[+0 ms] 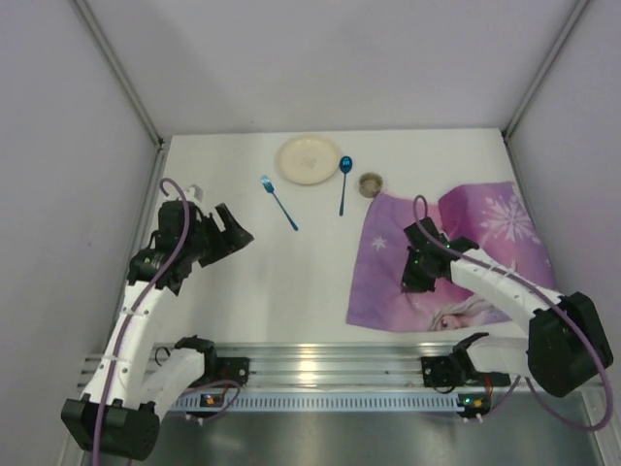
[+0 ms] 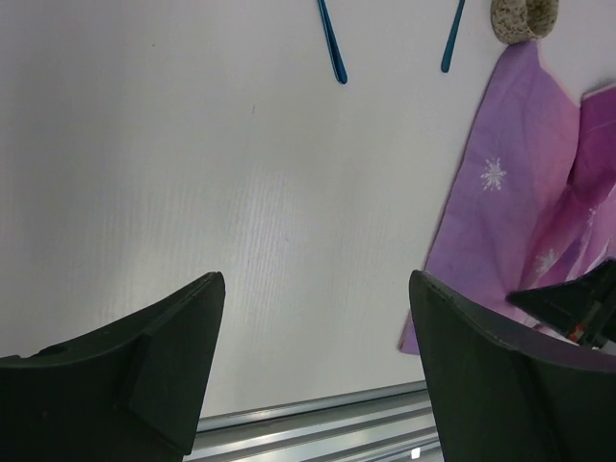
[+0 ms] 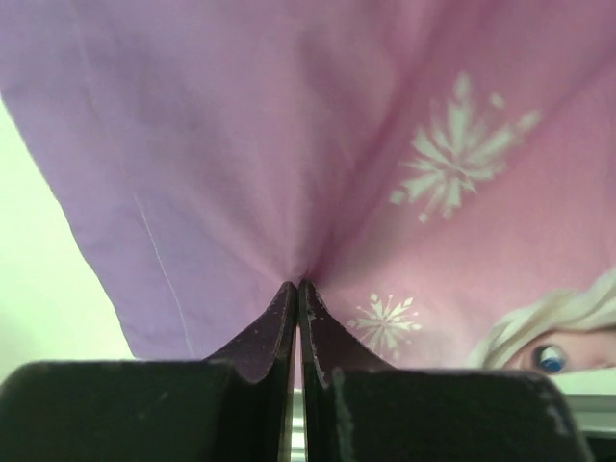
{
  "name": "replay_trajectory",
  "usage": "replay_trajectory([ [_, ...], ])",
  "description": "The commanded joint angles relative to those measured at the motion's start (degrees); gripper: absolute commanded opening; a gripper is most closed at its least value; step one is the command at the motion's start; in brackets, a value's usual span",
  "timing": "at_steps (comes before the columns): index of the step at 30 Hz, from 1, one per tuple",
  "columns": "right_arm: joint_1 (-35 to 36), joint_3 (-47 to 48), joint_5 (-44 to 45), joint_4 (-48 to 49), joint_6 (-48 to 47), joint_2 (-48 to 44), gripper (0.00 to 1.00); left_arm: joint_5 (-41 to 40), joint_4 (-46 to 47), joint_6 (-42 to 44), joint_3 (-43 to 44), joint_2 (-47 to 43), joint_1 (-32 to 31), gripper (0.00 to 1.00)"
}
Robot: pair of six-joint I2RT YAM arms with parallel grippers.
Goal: Set the dinner table for one person
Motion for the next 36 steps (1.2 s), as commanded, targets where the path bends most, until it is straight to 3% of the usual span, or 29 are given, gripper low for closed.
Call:
replay_trajectory([
  [1, 11.96, 0.57, -1.52, -2.57, 10.86, -2.4, 0.0, 1.47, 2.86, 0.38, -0.67, -2.11, -0.01, 0.82],
  [10, 33.43, 19.72, -0.63, -2.22, 11.25, 15.42, 0.0, 2.78, 4.97, 0.47, -5.06, -2.99, -0.01, 0.83],
  [14, 39.87, 31.48, -2.56, -2.22, 7.64, 24.29, 0.0, 8.58, 10.32, 1.34, -9.02, -0.01, -0.97, 0.84],
  [17, 43.47, 35.72, -5.29, -4.5, 5.0, 27.47, 0.0, 8.15, 14.28, 2.05, -10.26, 4.19, -2.82, 0.84],
  [20, 44.53, 35.83, -3.36, -7.93, 4.47, 26.7, 0.54, 5.69, 16.22, 3.71, -9.03, 11.03, -7.81, 0.84],
  [21, 44.45, 35.39, -0.66, -8.54, 4.82, 25.82, 0.8, 3.77, 16.75, 4.68, -7.89, 12.99, -8.96, 0.84],
  [23, 44.18, 34.51, 1.73, -10.56, 5.26, 22.66, 0.99, 2.01, 16.67, 5.82, -6.66, 19.03, -12.03, 0.83],
  [30, 38.74, 30.04, 11.3, -17.34, 7.37, 10.18, 1.0, -11.17, 9.46, 3.81, -1.64, 30.4, -15.39, 0.81],
  [34, 26.22, 22.04, 11.67, -17.17, 6.76, -0.26, 1.0, -10.84, 11.03, 3.98, -1.38, 34.52, -15.39, 0.81],
  [36, 20.74, 17.82, 10.62, -16.03, 4.83, -3.18, 1.0, -10.05, 12.0, 4.51, -0.68, 37.07, -15.39, 0.75],
])
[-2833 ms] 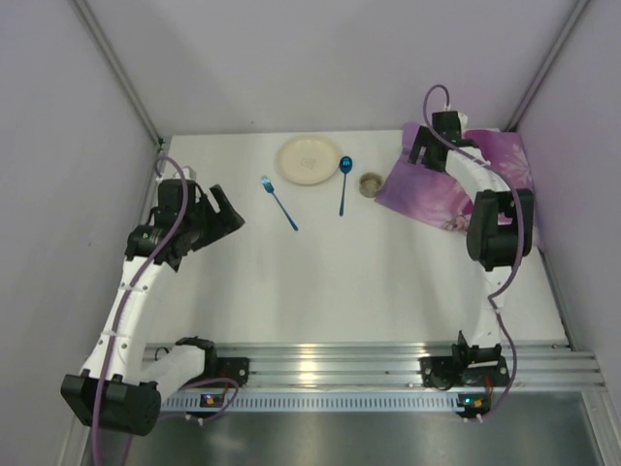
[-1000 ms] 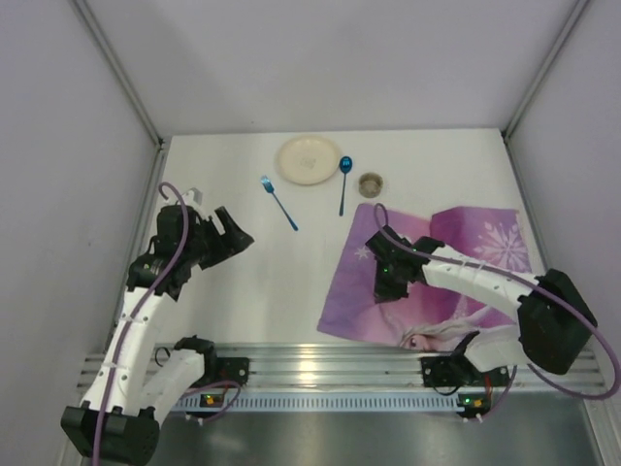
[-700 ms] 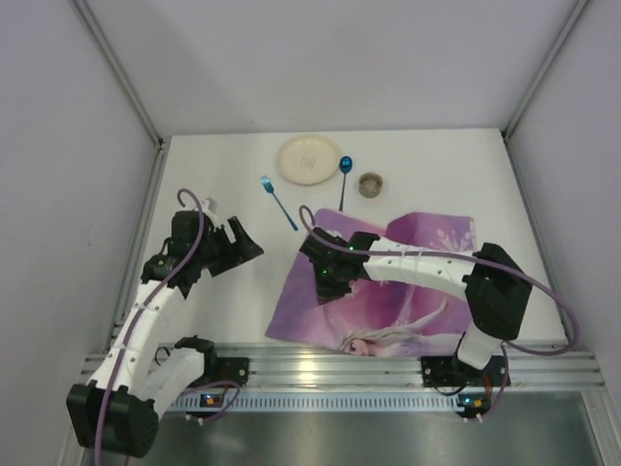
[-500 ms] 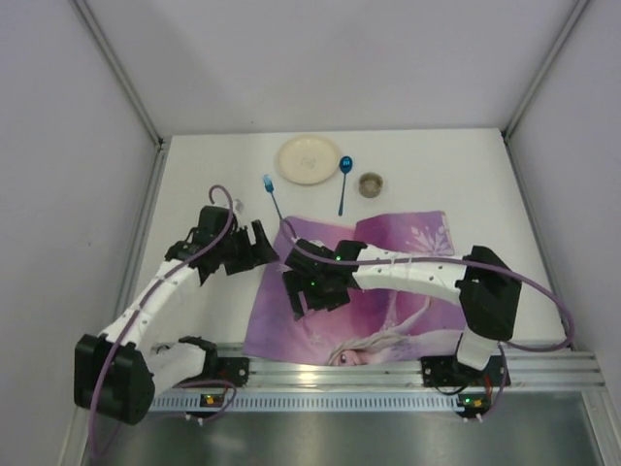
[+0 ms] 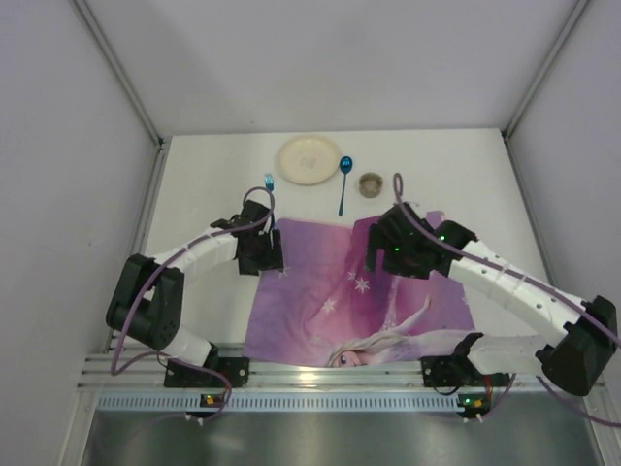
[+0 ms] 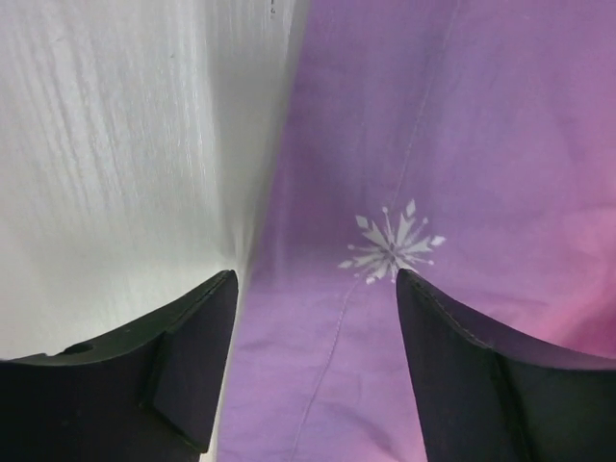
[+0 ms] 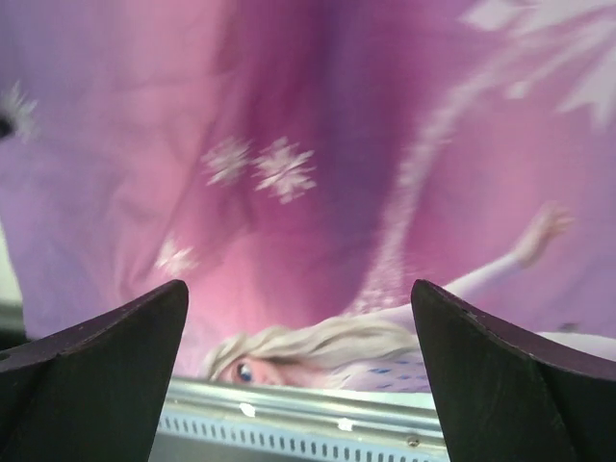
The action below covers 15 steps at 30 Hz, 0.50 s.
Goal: Set the dinner table for one person
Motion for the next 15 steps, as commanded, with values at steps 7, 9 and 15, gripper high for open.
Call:
replay_trajectory([
  [7, -25.84, -11.05, -2.85, 6.03, -9.44, -2.33, 1.0, 1.73, 3.32, 0.84, 3.53, 11.44, -0.33, 0.35],
  [9, -27.78, -11.5, -3.2, 8.05, -11.46, -0.04, 1.0, 1.38, 3.06, 1.1, 3.7, 11.89, -0.33, 0.19],
  [15, -35.68, -12.2, -5.57, 16.31, -15.42, 11.65, 1.0, -6.26, -2.12, 1.54, 4.67, 7.77, 1.15, 0.0],
])
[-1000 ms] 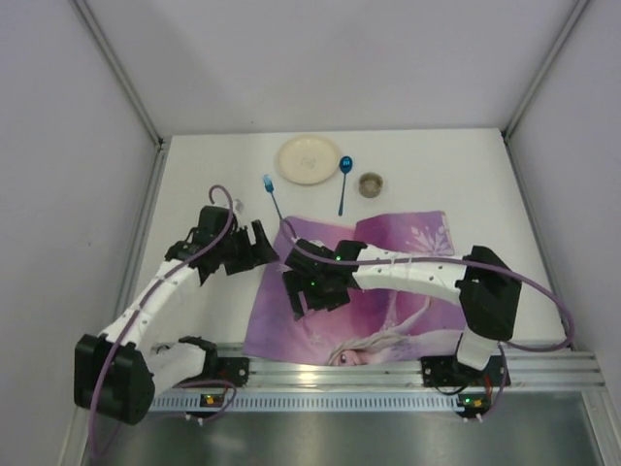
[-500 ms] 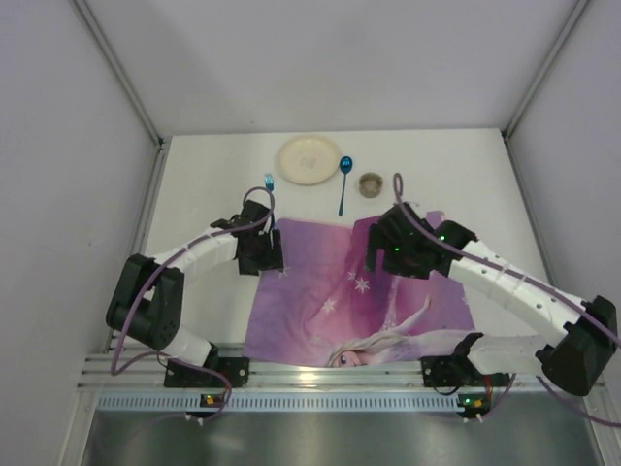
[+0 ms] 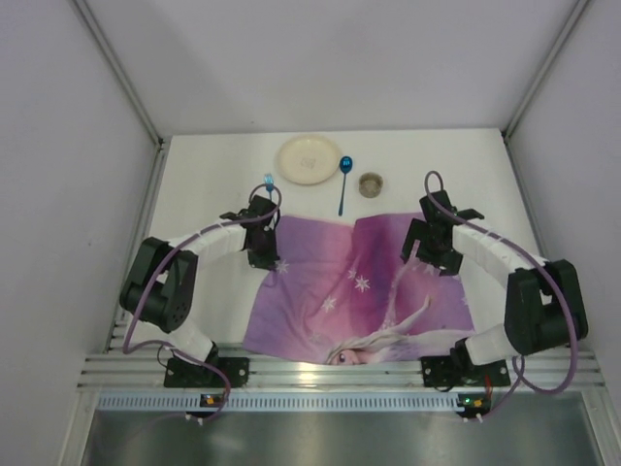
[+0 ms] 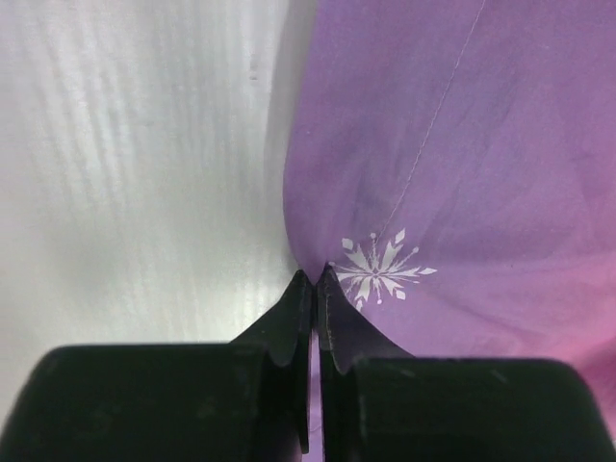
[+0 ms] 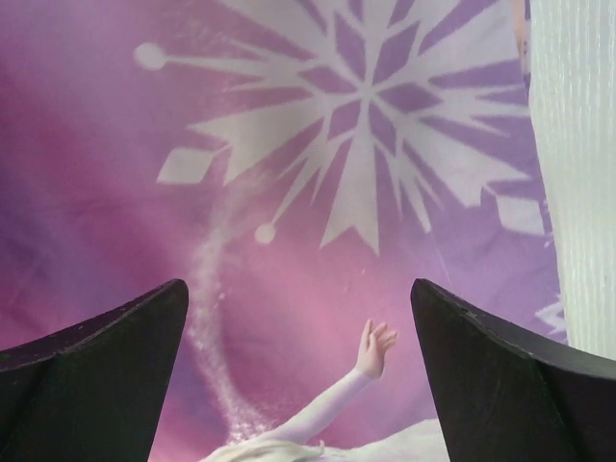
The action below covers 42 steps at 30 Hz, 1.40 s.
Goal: Set the dinner table for one person
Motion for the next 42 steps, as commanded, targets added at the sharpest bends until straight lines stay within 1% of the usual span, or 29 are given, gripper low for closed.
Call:
replay_trajectory([
  [1, -4.0, -0.18, -2.82, 7.24, -4.08, 5.51, 1.0, -7.53, -4.51, 1.28, -0.14, -2.44, 2.86, 0.0],
  [3, -5.23, 0.35, -3.35, 8.39, -5.4, 7.55, 1.0, -8.24, -5.75, 2.07, -0.23, -4.11, 4.88, 0.0],
  [4, -5.59, 0.87, -3.53, 8.74, -5.92, 9.21, 1.0, -8.42, -6.1, 2.25, -0.23, -4.47, 6.9, 0.0],
  [8, -7.61, 1.75, -3.53, 9.36, -8.3, 12.21, 1.0, -9.39, -8.12, 3.47, 0.3, -5.97, 10.51, 0.0],
  [15, -8.32, 4.04, -7.03, 11.38, -9.62, 15.38, 0.98, -10.52, -9.0, 4.27, 0.21, -6.23, 11.75, 0.0],
  [17, -8.32, 5.27, -7.83, 11.3, -9.88, 15.47, 0.98, -11.31, -10.32, 4.09, 1.26, -6.49, 11.84, 0.04],
  [19, -8.23, 6.58, -10.29, 10.42, -9.8, 14.42, 0.97, -13.77, -13.03, 3.83, 2.84, -6.93, 12.19, 0.34],
  [20, -8.14, 7.11, -10.82, 9.55, -9.45, 13.72, 0.97, -14.3, -13.83, 3.74, 5.11, -7.28, 12.45, 0.49],
  [21, -7.71, 7.64, -10.91, 7.62, -9.44, 12.93, 0.96, -15.09, -14.97, 3.83, 6.53, -7.81, 12.71, 0.62],
  [22, -7.44, 8.51, -10.56, 6.47, -9.36, 10.39, 0.97, -16.06, -15.94, 3.92, 8.11, -8.08, 13.15, 0.87],
  [24, -6.57, 9.22, -9.25, 3.23, -8.66, 7.31, 0.97, -16.94, -16.3, 4.62, 13.55, -7.73, 13.42, 0.92],
  [25, -6.39, 9.4, -8.98, 2.25, -8.13, 3.81, 0.98, -17.12, -16.21, 4.8, 17.57, -7.21, 13.42, 0.92],
  [26, -6.12, 9.4, -8.54, 1.46, -7.87, 2.04, 0.98, -16.86, -15.86, 4.97, 19.7, -6.42, 13.42, 0.92],
  [28, -5.59, 9.05, -8.62, -0.83, -7.51, -2.61, 0.98, -15.63, -14.2, 5.5, 24.7, -2.91, 13.42, 0.89],
  [30, -5.24, 8.35, -9.06, -2.58, -7.34, -6.22, 0.98, -14.14, -10.69, 5.76, 27.27, 0.43, 13.42, 0.88],
  [31, -5.15, 7.91, -9.15, -3.03, -7.6, -7.2, 0.98, -13.35, -9.98, 5.85, 30.33, 4.62, 13.42, 0.88],
  [33, -5.15, 6.95, -10.03, -4.08, -8.04, -8.87, 0.98, -10.97, -8.74, 6.29, 34.03, 9.13, 13.42, 0.83],
  [34, -5.15, 5.9, -10.12, -4.43, -8.65, -10.27, 0.98, -10.53, -9.09, 6.46, 38.75, 14.54, 13.33, 0.81],
  [35, -5.24, 5.45, -10.21, -4.7, -8.91, -10.89, 0.98, -10.01, -10.31, 6.47, 41.41, 16.95, 13.25, 0.77],
  [37, -5.15, 4.39, -10.56, -5.75, -9.44, -12.48, 0.98, -9.65, -12.95, 6.2, 47.72, 21.87, 12.9, 0.72],
  [38, -5.15, 4.04, -10.47, -6.19, -9.71, -13.01, 0.98, -9.39, -13.39, 6.2, 49.33, 25.46, 12.63, 0.71],
  [42, -5.15, 2.46, -10.3, -6.72, -9.88, -15.82, 0.98, -9.12, -13.49, 6.03, 52.68, 30.06, 10.79, 0.66],
])
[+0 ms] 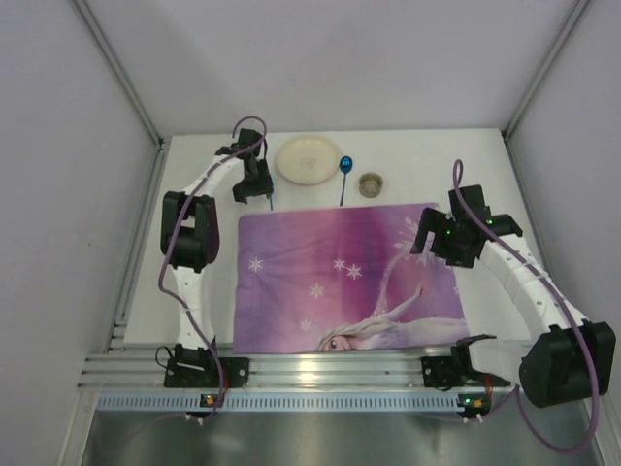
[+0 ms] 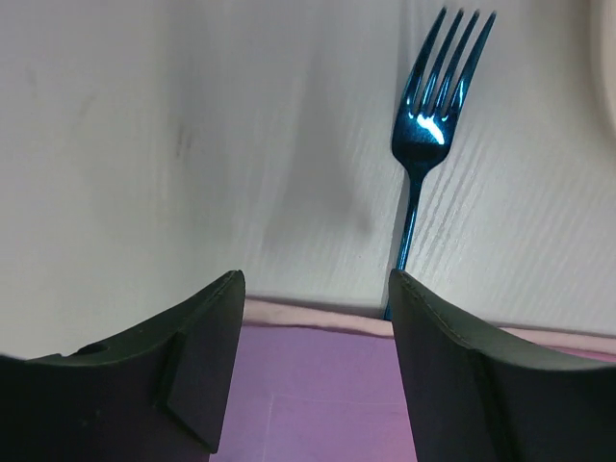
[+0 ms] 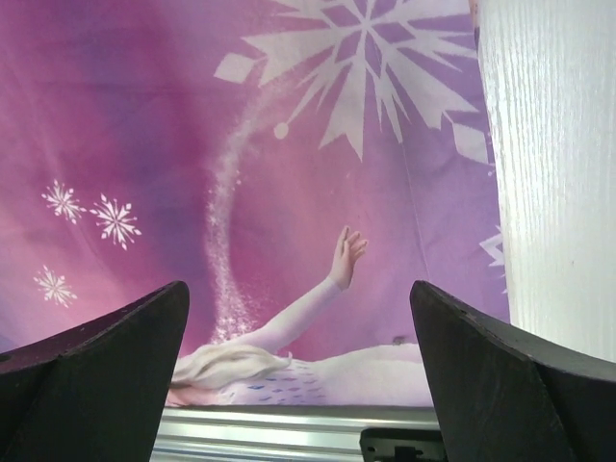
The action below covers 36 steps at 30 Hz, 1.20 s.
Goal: Set the dinner table for one person
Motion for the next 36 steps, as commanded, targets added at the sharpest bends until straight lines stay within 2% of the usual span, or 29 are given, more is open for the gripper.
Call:
replay_trajectory([
  [1, 0.44, -0.65, -0.24, -2.09, -0.97, -2.86, 0.98, 0.93, -1.92, 0.08, 4.4, 1.25, -1.91, 0.66],
  [10, 0.35, 0.23, -0.07, -2.44, -2.02, -0.84, 0.98, -0.64, -1.57, -0.8, 3.44, 4.34, -4.03, 0.65],
  [18, 0.35, 3.13, 0.02, -2.35, -2.55, 1.7, 0.98, -1.53, 1.76, -1.41, 1.59, 1.44, -4.03, 0.64],
  [24, 0.35, 2.87, -0.42, -2.27, -2.11, 1.8, 0.97, -1.7, -2.43, 2.18, 9.13, 9.42, -4.55, 0.61],
  [26, 0.35, 2.7, -0.15, -2.44, -2.11, 1.53, 0.97, -2.76, -4.02, 2.98, 10.99, 11.54, -4.82, 0.55],
  [30, 0.27, 2.34, -0.06, -2.62, -1.76, 1.01, 0.98, -3.38, -5.17, 3.07, 11.88, 14.79, -4.55, 0.35],
  [31, 0.35, 2.26, 0.02, -2.62, -1.5, 1.0, 0.97, -3.11, -5.26, 3.16, 11.7, 15.15, -4.47, 0.24],
  [34, 0.35, 2.25, -0.24, -2.79, -1.32, 0.57, 0.97, -2.94, -5.26, 3.51, 11.96, 15.5, -4.03, 0.0],
  [36, 0.35, 2.34, -0.42, -2.71, -1.32, 0.56, 0.97, -3.2, -5.87, 3.6, 13.01, 15.24, -3.33, 0.0],
])
